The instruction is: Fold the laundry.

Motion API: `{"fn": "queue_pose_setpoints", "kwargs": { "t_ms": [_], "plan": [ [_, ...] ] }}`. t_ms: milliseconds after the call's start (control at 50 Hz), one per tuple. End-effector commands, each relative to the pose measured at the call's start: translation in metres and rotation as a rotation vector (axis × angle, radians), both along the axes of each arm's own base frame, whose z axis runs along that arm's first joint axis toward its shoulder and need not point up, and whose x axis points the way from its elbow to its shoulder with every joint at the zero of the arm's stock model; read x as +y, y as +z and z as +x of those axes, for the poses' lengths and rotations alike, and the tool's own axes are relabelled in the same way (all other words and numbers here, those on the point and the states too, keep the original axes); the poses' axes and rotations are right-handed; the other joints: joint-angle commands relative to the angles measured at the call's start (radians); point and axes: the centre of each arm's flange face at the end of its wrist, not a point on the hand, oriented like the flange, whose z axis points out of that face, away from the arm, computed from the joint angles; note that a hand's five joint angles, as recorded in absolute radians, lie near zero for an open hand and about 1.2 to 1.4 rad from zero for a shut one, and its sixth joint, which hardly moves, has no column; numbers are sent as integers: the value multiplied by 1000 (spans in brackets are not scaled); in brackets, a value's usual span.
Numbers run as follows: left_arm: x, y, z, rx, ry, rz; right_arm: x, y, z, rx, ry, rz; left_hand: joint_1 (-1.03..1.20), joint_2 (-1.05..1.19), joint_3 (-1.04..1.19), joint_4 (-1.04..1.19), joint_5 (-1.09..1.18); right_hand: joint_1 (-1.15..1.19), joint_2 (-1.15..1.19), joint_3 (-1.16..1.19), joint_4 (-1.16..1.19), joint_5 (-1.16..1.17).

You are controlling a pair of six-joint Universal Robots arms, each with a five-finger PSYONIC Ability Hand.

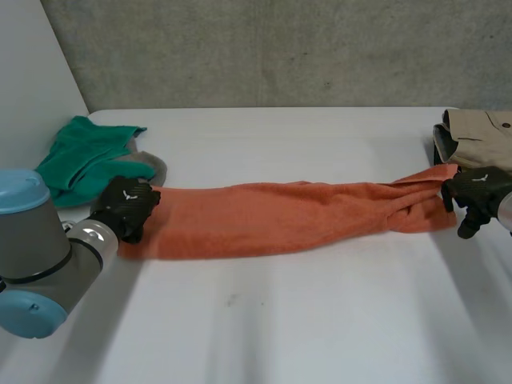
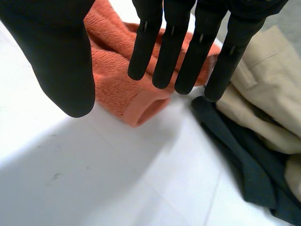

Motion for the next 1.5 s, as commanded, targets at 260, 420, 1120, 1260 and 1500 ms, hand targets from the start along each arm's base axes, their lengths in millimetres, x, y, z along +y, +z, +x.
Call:
{"fn": "queue_pose_setpoints", "kwargs": {
  "t_ms": [260, 420, 1120, 1260, 1500],
  "plan": [
    [1, -1, 1, -2, 3, 4, -34, -42, 6, -4, 45, -96, 245, 203, 208, 197, 227, 18, 20, 20, 20, 23],
    [1, -1, 1, -1, 5, 6, -40, -53, 13, -1, 65, -106, 245, 203, 208, 197, 227, 35, 38, 37, 37, 40],
    [18, 34, 23, 25, 63, -68, -42, 20, -98, 486, -109, -250, 245, 203, 208, 197, 227, 645, 647, 647, 647, 650],
    [16, 42, 22, 31, 63, -95, -31, 72, 4, 321, 40, -574, 245, 203, 208, 197, 227, 645, 647, 647, 647, 650],
    [19, 60, 4, 81, 13, -153, 111, 5, 226, 110, 805, -611, 231, 188, 194, 183, 212, 645, 647, 647, 647, 650]
  ]
}}
